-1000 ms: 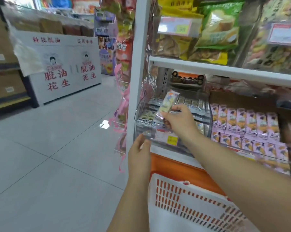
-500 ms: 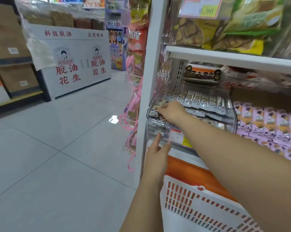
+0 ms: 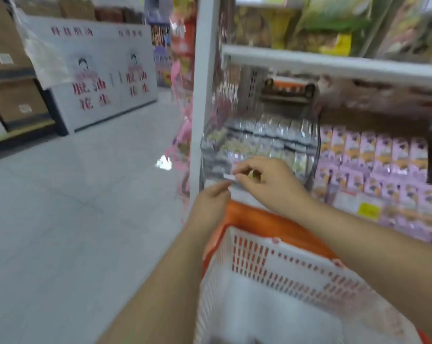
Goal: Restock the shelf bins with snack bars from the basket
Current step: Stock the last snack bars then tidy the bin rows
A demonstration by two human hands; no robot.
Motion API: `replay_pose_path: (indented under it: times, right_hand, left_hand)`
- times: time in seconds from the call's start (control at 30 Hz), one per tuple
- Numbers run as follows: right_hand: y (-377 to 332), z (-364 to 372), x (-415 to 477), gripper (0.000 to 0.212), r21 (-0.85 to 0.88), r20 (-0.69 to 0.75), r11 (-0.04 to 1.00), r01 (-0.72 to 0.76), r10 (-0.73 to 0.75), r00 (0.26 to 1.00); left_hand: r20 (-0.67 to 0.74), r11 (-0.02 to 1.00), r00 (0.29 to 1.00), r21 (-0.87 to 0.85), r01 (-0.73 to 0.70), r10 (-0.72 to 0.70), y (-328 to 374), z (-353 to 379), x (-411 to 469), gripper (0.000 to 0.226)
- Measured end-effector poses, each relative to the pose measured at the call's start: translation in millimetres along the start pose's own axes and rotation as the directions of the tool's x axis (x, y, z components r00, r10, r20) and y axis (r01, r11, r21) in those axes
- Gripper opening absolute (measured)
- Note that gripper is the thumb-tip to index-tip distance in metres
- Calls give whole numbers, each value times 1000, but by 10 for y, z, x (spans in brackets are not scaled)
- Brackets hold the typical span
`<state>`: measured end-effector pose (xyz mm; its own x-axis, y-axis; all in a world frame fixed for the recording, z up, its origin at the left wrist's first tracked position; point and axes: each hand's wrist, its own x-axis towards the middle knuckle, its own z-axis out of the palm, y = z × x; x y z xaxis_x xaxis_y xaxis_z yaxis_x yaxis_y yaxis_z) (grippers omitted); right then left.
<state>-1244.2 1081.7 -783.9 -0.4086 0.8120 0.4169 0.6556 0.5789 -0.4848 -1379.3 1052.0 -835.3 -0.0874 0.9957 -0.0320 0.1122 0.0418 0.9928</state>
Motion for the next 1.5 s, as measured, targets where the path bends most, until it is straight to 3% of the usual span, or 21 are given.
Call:
replay_pose_path:
  times: [0.07,0.2,0.27,0.33,0.4,0.5,0.6,0.67,0.77,0.83,1.0,1.1,1.2,1.27,1.37,1.43,1.5]
  right_hand:
    - [155,45,-508,11,31,118,999,-25,21,993]
    - [722,406,-1363,15,39,378,964,-263,230,897]
    - [1030,664,-1688,15,2,540,912,-411,345,768]
    - [1287,914,-1937,17,-82,673,880,-468,395,625]
    - [1455,1139,-2131,28,-212,792,885,-414,404,458]
    - [1619,1482,-2407,42,-370,885,880,-297,431,175]
    - [1658,1733,-2570,48,-435,883,878,-197,460,99]
    - [1650,1841,-2589,49,-462,877,881,-107,471,92]
    - [1664,1936,-2602,51,-447,879,891,-76,454,149]
    - [1680,1965,-2619,45,-439,868,889,-126,456,194]
    - [1636,1733,-2435,38,-273,793,855,-442,460,400]
    - [1523,1408,-2228,28,-58,752,764,-643,457,476]
    - [1261,1019,-1999,24,126,728,700,-703,416,545]
    - [1088,765,-1881,24,229,722,618,-752,410,557]
    - [774,363,-1729,26,374,733,473,-798,376,566]
    - [580,110,-1630,25,476,715,347,-808,383,585]
    - [414,-115,-1566,22,547,673,288,-786,407,618]
  left_hand:
    - [100,984,994,179,16,-34,-135,-116,-38,37]
    - [147,808,986,588,-27,-75,-694,-262,-267,34]
    - [167,720,986,687,-95,-29,-1062,-275,-421,33]
    - [150,610,987,788,-90,-49,-1426,-268,-523,37]
    - [138,567,987,821,-70,-78,-1681,-260,-591,43]
    - [173,613,985,780,-123,-23,-1852,-221,-663,47]
    - [157,643,987,753,-140,30,-1889,-189,-665,51]
    - [149,664,987,732,-153,62,-1912,-186,-651,49]
    - [142,685,986,711,-159,82,-1943,-195,-646,47]
    - [138,691,987,705,-160,88,-1935,-188,-647,47]
    - [140,646,989,750,-139,50,-1904,-180,-672,50]
    - [191,535,980,834,-131,-58,-1794,-195,-662,49]
    - [229,351,935,928,-126,-271,-1515,-212,-588,55]
    - [229,297,888,948,-110,-400,-1180,-212,-531,55]
    - [300,316,832,935,-160,-466,-548,-115,-500,56]
    - [372,375,825,902,-214,-426,-107,40,-542,54]
    - [416,430,836,868,-247,-358,254,223,-604,54]
